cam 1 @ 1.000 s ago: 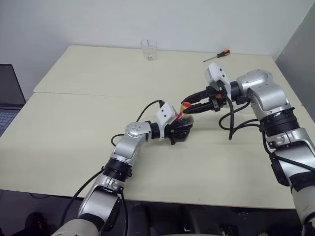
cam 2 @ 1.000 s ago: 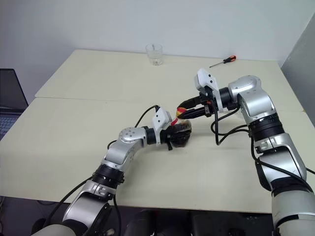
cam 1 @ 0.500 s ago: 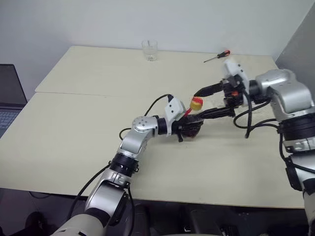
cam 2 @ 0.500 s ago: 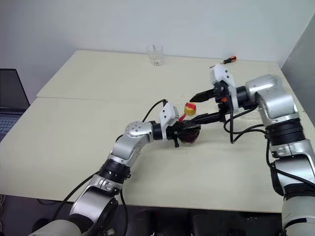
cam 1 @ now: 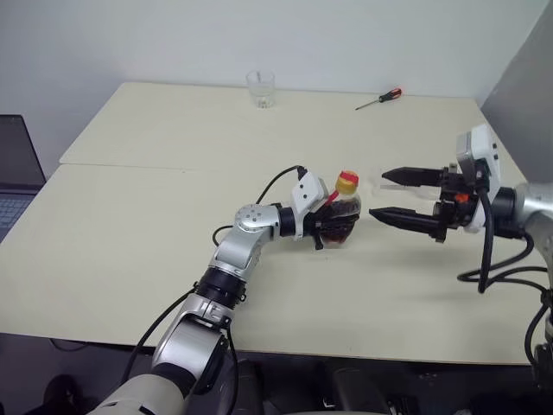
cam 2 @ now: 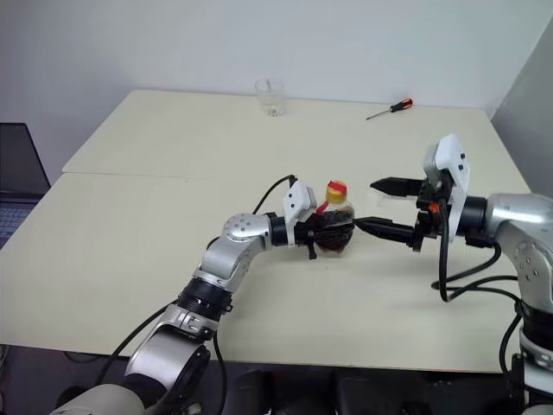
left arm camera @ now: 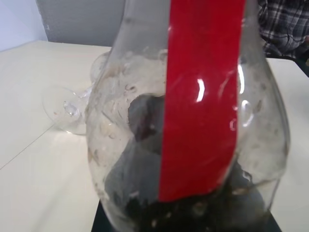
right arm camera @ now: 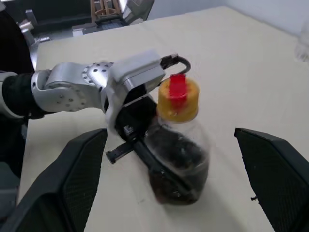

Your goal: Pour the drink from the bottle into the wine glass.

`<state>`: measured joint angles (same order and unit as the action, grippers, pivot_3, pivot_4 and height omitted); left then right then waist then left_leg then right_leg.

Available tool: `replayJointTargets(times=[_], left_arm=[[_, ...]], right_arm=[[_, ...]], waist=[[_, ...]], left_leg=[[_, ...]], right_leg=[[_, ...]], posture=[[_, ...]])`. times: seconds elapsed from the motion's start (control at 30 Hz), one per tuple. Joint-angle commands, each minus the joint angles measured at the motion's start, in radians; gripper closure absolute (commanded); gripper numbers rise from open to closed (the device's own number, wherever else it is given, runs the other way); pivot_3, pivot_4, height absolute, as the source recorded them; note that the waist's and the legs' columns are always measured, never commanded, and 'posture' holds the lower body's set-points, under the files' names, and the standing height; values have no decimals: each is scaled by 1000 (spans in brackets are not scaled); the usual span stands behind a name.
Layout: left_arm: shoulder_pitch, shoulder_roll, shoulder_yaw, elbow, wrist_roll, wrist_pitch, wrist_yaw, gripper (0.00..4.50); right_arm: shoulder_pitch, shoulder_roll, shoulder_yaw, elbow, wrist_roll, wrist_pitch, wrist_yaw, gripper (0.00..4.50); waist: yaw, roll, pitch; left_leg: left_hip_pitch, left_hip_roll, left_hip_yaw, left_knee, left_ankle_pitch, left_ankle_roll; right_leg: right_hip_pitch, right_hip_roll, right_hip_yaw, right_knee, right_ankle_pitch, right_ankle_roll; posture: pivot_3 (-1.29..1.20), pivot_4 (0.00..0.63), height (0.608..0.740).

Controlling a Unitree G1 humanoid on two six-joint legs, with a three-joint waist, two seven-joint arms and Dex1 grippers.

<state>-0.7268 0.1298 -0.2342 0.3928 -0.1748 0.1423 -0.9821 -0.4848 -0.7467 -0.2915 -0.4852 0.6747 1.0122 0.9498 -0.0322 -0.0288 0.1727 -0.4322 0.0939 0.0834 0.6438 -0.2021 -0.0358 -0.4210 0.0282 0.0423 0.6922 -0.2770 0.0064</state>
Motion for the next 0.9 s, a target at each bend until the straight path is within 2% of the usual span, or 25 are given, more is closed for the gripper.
replayJointTargets(times=[0.03, 0.17, 0.3, 0.4, 0.63, 0.9], left_arm=[[-33, -9, 10, -13, -6, -34, -1, 3628], [-40, -12, 11, -6, -8, -34, -2, 3628], [-43, -15, 7, 2, -8, -38, -11, 3628], [-44, -15, 7, 7, -7, -44, -16, 3628], [-42, -17, 8, 14, -6, -50, -16, 3628], [-46, -10, 13, 20, -5, -54, -15, 3628]], right_arm=[[11, 67, -89, -198, 71, 124, -244, 0], [-39, 202, -131, -293, 64, 276, -529, 0], [-81, 303, -138, -366, 69, 414, -680, 0], [-136, 418, -126, -417, 64, 501, -772, 0], [-189, 610, -69, -483, 11, 601, -891, 0], [-211, 640, -5, -419, -98, 583, -965, 0]], waist=[[-1, 0, 0], [-1, 0, 0], [0, 0, 0], [-1, 0, 0], [0, 0, 0], [-1, 0, 0]], left_leg=[[0, 0, 0, 0, 0, 0], [1, 0, -1, 1, 0, 0], [1, 0, -1, 1, 0, 0], [0, 0, -1, 0, 0, 0], [0, 1, -1, 0, 0, 0], [-1, 1, -1, 0, 0, 0]], right_leg=[[0, 0, 0, 1, 0, 0], [0, 0, 1, 4, 0, 0], [-1, 0, 1, 4, 0, 0], [-1, 0, 1, 4, 0, 0], [-2, 1, 0, 4, 0, 0], [-2, 1, 0, 4, 0, 0]], posture=[[0, 150, 740], [0, 150, 740], [0, 150, 740], [0, 150, 740], [0, 150, 740], [0, 150, 740]])
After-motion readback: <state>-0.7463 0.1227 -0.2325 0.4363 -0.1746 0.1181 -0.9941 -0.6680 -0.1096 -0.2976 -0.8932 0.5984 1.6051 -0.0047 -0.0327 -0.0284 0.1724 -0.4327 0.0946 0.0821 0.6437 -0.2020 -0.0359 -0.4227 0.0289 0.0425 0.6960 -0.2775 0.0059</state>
